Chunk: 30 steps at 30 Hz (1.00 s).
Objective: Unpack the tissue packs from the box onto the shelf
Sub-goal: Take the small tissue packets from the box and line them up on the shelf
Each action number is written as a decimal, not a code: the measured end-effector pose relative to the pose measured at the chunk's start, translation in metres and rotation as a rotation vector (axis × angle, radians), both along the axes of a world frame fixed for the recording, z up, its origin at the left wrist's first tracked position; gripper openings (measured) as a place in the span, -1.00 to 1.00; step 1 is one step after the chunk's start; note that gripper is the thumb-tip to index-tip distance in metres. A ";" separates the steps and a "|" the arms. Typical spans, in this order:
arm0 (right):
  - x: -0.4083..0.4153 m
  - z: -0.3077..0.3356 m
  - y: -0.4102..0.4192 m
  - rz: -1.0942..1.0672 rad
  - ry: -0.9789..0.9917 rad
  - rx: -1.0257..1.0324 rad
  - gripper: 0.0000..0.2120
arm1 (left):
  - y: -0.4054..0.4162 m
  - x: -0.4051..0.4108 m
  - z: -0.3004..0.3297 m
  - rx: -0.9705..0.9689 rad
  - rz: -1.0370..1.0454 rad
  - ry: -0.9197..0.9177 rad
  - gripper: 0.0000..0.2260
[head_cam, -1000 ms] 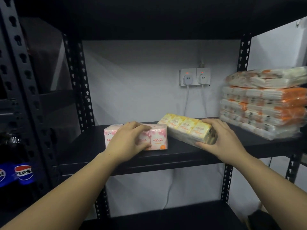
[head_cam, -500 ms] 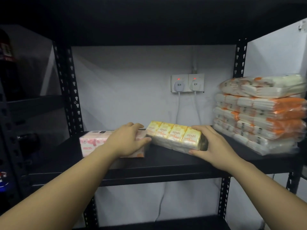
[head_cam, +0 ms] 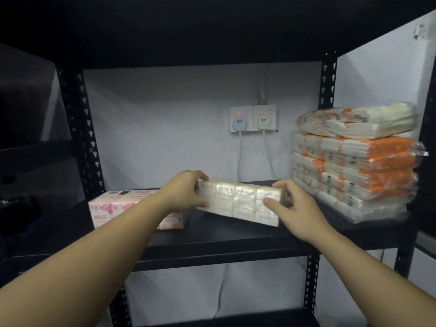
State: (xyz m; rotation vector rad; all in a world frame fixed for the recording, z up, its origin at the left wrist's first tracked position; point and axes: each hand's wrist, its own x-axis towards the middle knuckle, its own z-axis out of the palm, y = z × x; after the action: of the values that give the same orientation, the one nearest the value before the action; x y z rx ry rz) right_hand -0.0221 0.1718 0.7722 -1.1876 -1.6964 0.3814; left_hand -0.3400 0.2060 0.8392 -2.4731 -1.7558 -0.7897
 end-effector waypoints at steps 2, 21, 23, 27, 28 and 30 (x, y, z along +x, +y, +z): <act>0.001 0.003 0.004 -0.055 0.117 -0.052 -0.65 | 0.001 0.002 0.002 0.034 -0.045 -0.078 -0.42; -0.020 0.035 -0.001 -0.284 -0.524 0.047 -0.52 | -0.004 -0.009 0.007 -0.006 -0.092 0.211 -0.37; -0.030 0.039 0.000 -0.233 -0.626 0.071 -0.49 | -0.010 -0.030 0.014 -0.057 -0.062 0.196 -0.37; -0.055 0.037 0.006 -0.150 -0.779 0.103 -0.49 | -0.024 -0.088 0.020 -0.182 0.019 0.198 -0.44; -0.057 0.038 0.008 -0.142 -0.792 0.109 -0.52 | -0.028 -0.101 0.019 -0.204 0.028 0.200 -0.46; -0.053 0.041 0.014 -0.118 -0.791 0.099 -0.55 | -0.036 -0.121 0.013 -0.212 0.028 0.184 -0.49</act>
State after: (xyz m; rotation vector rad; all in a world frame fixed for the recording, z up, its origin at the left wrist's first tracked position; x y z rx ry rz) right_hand -0.0754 0.1861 0.8132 -1.4601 -2.2528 -0.2932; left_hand -0.4615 0.1704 0.8524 -2.5434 -1.8902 -0.3763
